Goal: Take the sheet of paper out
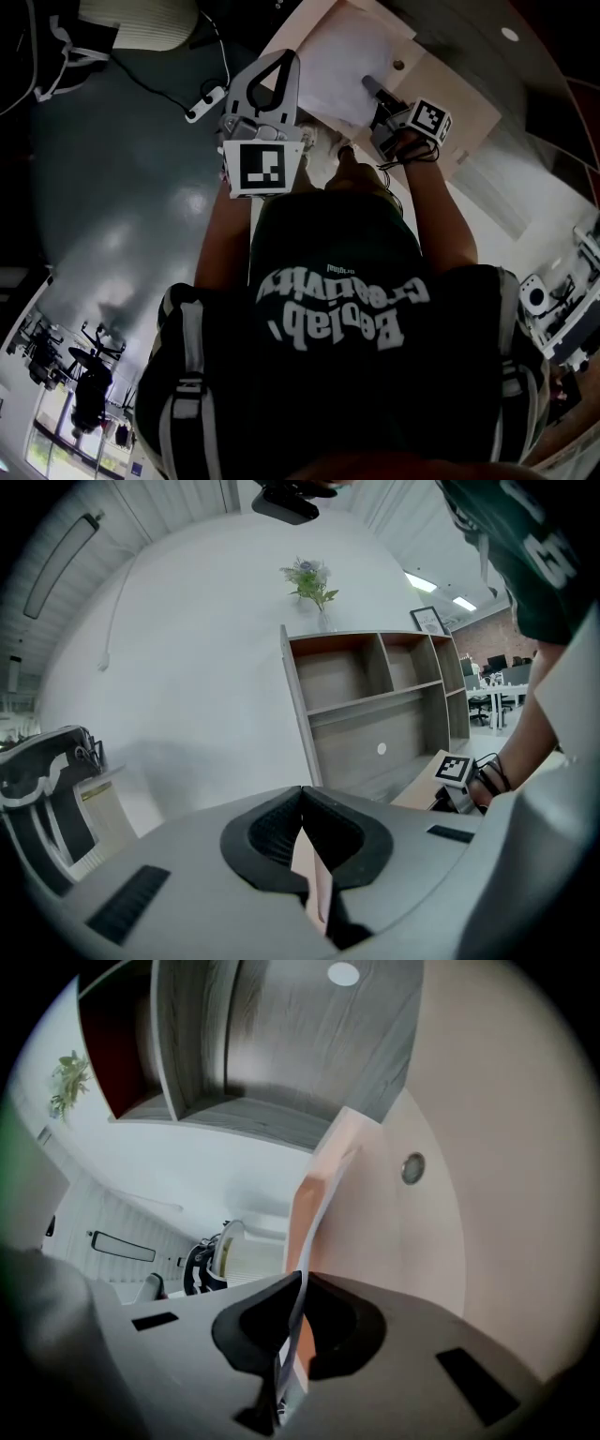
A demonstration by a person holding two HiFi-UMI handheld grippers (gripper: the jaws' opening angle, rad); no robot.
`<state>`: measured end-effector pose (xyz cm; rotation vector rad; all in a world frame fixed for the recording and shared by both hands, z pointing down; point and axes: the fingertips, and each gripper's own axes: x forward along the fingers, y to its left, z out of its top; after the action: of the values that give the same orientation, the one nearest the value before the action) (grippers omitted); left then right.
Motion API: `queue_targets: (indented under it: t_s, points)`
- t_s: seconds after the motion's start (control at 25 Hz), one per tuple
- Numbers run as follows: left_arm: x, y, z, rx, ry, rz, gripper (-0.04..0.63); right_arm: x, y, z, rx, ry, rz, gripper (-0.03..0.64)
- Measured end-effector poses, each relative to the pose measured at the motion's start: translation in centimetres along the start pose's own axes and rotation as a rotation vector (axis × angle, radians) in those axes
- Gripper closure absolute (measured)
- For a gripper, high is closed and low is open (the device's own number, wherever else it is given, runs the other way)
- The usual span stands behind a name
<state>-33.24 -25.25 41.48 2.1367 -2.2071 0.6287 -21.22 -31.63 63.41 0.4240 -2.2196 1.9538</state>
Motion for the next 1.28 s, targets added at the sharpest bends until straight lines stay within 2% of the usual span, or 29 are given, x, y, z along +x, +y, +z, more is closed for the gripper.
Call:
queue_targets:
  t_s: [0.2,0.44,0.6,0.72,0.84,0.96,1.08,1.28]
  points:
    - [-1.1,0.0,1.1,-0.074,-0.003,-0.027,0.577,-1.7,3.8,-0.8,-0.021,-0.043,0.032,0.58]
    - [-1.2,0.4,3.2,-0.037,-0.06,-0.085,0.577,-3.4,7.0,-1.0,-0.082,-0.108,0.052,0.58]
    - [-1.6,0.2,3.4,-0.064,-0.081,-0.129,0.577,-4.2,10.1,-1.9,-0.163,-0.141,0.095,0.58]
    - [-1.4,0.0,3.6,-0.094,-0.094,-0.164,0.577,-5.5,11.5,-1.8,-0.178,-0.223,0.092,0.58]
    - [-1.0,-0.8,3.7,-0.085,-0.103,-0.212,0.577,-7.1,13.7,-1.1,-0.224,-0.303,0.11,0.58]
    - [-0.3,-2.1,3.4,-0.073,-0.098,-0.269,0.577,-9.1,15.7,-0.3,-0.288,-0.394,0.082,0.58]
    - [0.1,-3.7,3.8,-0.095,-0.109,-0.321,0.577,-11.0,17.4,0.4,-0.372,-0.451,0.036,0.58]
    - [0.2,-6.9,6.8,-0.061,-0.136,-0.362,0.577,-16.4,19.3,1.8,-0.462,-0.551,-0.044,0.58]
